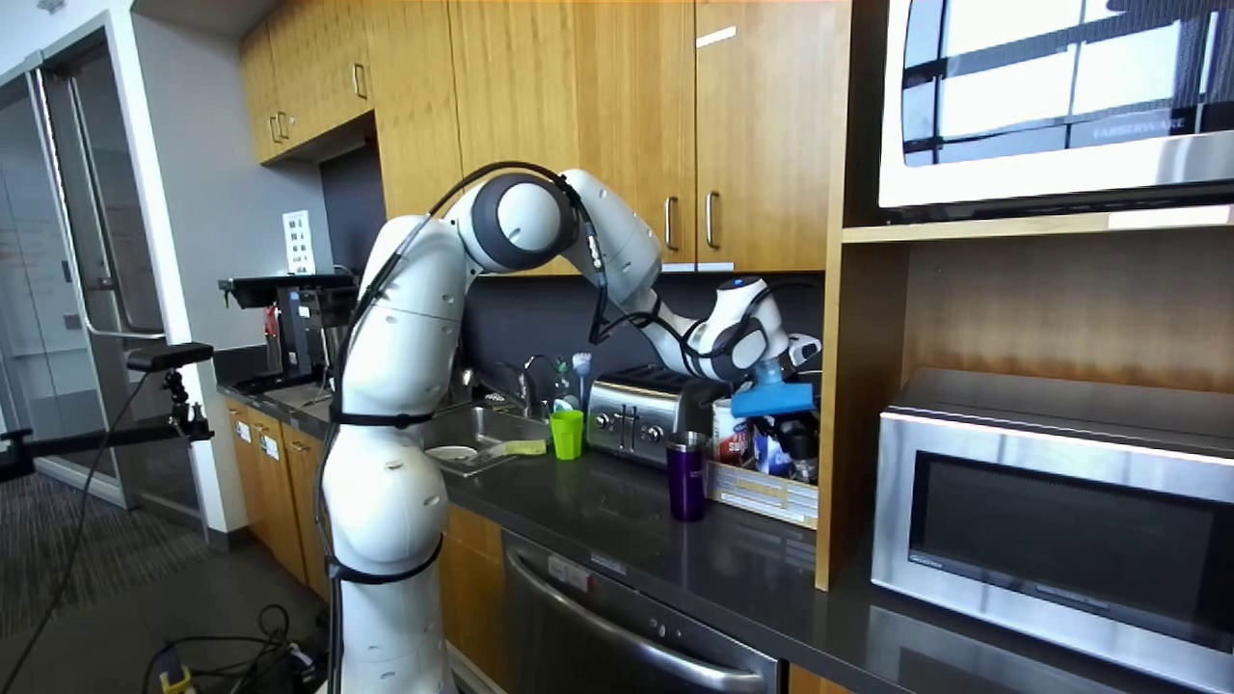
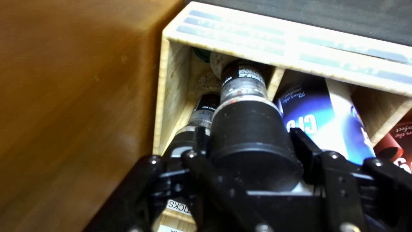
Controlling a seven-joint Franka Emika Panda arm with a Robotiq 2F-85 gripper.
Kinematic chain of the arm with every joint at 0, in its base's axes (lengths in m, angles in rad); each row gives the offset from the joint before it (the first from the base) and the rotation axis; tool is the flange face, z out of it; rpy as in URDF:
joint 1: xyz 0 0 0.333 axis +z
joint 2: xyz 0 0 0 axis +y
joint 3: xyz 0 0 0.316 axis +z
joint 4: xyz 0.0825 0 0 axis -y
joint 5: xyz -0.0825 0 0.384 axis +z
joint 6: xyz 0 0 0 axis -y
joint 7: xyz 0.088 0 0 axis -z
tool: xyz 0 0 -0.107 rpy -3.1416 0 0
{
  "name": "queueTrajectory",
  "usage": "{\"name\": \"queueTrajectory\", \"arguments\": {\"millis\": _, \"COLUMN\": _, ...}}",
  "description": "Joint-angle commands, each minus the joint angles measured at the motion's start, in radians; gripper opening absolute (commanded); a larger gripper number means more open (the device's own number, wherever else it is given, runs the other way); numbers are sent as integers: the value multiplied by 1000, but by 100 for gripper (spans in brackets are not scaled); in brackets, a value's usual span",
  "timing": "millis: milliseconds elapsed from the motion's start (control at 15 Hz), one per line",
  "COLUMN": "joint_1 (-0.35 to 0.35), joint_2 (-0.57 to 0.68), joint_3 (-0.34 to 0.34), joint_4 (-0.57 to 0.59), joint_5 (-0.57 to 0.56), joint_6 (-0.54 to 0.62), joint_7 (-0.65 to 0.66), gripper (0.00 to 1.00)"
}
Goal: Move the salt shaker to the left
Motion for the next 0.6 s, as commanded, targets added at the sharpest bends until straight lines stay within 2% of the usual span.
{"name": "queueTrajectory", "arguments": {"millis": 0, "joint_1": -33, "joint_2": -75, "joint_3": 25, "joint_4": -54, "joint_5": 41, "joint_6": 10, "joint_7": -53, "gripper": 40}}
{"name": "queueTrajectory", "arguments": {"millis": 200, "joint_1": -35, "joint_2": -106, "joint_3": 24, "joint_4": -90, "joint_5": 50, "joint_6": 58, "joint_7": -55, "gripper": 40}}
{"name": "queueTrajectory", "arguments": {"millis": 533, "joint_1": -43, "joint_2": -167, "joint_3": 40, "joint_4": -161, "joint_5": 143, "joint_6": 124, "joint_7": -123, "gripper": 40}}
